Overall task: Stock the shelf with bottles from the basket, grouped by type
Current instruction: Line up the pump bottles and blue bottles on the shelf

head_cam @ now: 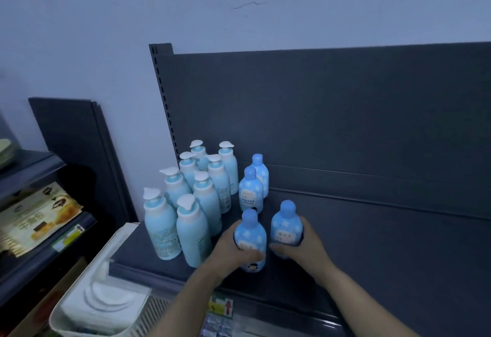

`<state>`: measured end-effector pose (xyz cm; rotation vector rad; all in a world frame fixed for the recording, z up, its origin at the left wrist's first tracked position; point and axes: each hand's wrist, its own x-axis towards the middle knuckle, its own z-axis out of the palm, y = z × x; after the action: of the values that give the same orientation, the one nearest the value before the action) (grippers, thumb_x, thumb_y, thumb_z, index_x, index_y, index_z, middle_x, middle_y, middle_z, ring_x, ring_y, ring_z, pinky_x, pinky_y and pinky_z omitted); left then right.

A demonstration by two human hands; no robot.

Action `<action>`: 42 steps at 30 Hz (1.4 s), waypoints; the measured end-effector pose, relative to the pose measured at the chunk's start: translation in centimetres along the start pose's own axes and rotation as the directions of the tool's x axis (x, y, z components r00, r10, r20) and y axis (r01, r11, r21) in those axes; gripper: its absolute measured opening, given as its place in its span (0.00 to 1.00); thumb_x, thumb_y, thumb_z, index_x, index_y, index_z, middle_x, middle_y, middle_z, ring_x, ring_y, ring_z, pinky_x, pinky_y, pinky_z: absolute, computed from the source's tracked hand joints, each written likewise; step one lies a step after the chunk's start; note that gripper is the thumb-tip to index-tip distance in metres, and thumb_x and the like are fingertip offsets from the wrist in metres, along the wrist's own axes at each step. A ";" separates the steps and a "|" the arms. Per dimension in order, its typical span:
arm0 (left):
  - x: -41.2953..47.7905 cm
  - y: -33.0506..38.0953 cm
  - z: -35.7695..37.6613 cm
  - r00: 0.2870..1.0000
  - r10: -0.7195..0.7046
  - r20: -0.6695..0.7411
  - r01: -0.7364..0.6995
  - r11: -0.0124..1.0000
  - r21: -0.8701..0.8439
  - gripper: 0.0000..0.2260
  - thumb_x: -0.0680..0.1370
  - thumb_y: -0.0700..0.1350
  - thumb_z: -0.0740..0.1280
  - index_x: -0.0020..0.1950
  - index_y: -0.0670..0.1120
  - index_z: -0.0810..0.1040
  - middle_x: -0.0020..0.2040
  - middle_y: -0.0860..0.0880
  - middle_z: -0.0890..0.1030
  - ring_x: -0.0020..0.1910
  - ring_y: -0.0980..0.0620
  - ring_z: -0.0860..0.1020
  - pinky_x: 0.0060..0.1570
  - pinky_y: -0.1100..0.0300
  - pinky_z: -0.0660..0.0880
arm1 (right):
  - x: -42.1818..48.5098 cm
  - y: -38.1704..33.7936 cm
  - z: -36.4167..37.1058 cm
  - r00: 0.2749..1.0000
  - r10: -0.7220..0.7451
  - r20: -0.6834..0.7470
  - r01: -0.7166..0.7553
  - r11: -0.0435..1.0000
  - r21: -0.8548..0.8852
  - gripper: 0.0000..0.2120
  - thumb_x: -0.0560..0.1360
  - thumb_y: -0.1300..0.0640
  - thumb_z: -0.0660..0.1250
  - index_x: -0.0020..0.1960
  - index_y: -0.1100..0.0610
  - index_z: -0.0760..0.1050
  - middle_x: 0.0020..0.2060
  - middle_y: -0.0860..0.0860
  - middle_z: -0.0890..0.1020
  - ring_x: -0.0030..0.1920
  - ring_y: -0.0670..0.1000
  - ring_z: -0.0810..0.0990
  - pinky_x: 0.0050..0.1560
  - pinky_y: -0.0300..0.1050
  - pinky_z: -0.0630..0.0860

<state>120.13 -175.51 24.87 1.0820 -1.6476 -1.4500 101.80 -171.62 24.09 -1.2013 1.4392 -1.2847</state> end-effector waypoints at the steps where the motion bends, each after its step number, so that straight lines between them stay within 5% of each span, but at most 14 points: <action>1: -0.2 -0.1 0.1 1.000 0.012 -0.013 -0.012 1.000 -0.008 0.29 0.57 0.42 0.79 0.54 0.50 0.73 0.47 0.50 0.79 0.41 0.62 0.79 0.40 0.67 0.75 | -0.1 0.1 -0.1 1.000 0.008 0.006 -0.008 1.000 -0.020 0.29 0.63 0.66 0.77 0.56 0.48 0.68 0.49 0.47 0.80 0.46 0.42 0.79 0.39 0.32 0.76; 7: -2.1 0.1 4.2 0.894 0.074 -0.442 -0.070 0.997 0.025 0.35 0.57 0.43 0.82 0.57 0.54 0.68 0.52 0.59 0.75 0.50 0.62 0.75 0.46 0.71 0.72 | 0.1 0.7 -1.1 1.000 0.019 -0.002 -0.019 0.997 -0.069 0.28 0.62 0.68 0.77 0.52 0.46 0.72 0.48 0.46 0.81 0.50 0.45 0.80 0.43 0.32 0.76; 11: -1.8 0.8 6.1 0.803 0.016 -0.596 -0.036 0.999 -0.021 0.28 0.61 0.39 0.80 0.51 0.52 0.67 0.45 0.58 0.74 0.43 0.58 0.74 0.35 0.74 0.69 | 0.8 0.4 -0.3 1.000 0.012 0.008 -0.012 0.999 -0.053 0.26 0.62 0.68 0.77 0.53 0.48 0.73 0.48 0.48 0.81 0.49 0.46 0.80 0.45 0.38 0.79; 15: -1.2 0.7 5.5 0.768 -0.002 -0.640 -0.046 0.997 -0.058 0.25 0.63 0.34 0.77 0.43 0.55 0.65 0.41 0.57 0.74 0.38 0.64 0.73 0.32 0.73 0.70 | 2.7 -0.5 1.9 1.000 -0.022 0.021 0.023 0.998 -0.066 0.23 0.62 0.65 0.78 0.51 0.51 0.73 0.49 0.48 0.81 0.50 0.47 0.80 0.41 0.36 0.79; 23: -0.6 -0.7 4.0 0.776 -0.003 -0.630 -0.018 0.999 -0.028 0.25 0.62 0.35 0.76 0.46 0.54 0.66 0.42 0.56 0.75 0.39 0.63 0.74 0.33 0.71 0.71 | 5.5 -1.5 5.6 0.992 -0.037 0.122 0.045 0.997 -0.065 0.16 0.69 0.62 0.73 0.51 0.49 0.74 0.45 0.45 0.82 0.46 0.41 0.81 0.40 0.32 0.75; 36: -0.2 -1.4 4.3 0.736 0.076 -0.672 -0.106 0.994 -0.004 0.27 0.62 0.35 0.77 0.45 0.59 0.66 0.44 0.58 0.76 0.41 0.62 0.76 0.35 0.74 0.71 | 6.1 -0.3 5.9 0.994 -0.017 0.104 0.024 0.998 -0.066 0.21 0.66 0.59 0.75 0.57 0.49 0.74 0.52 0.46 0.82 0.54 0.46 0.80 0.52 0.42 0.78; 42: -2.0 -1.5 5.9 0.656 0.245 -0.714 -0.189 0.969 0.158 0.42 0.62 0.38 0.78 0.70 0.45 0.61 0.66 0.44 0.68 0.66 0.45 0.70 0.63 0.59 0.68 | 4.8 -1.3 3.9 0.991 -0.038 0.126 0.061 0.980 -0.187 0.25 0.65 0.58 0.77 0.56 0.48 0.70 0.51 0.37 0.76 0.57 0.41 0.75 0.47 0.28 0.71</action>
<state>115.93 -171.25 22.54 1.2353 -1.1745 -0.6425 104.87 -177.10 24.99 -1.4259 1.4754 -1.1048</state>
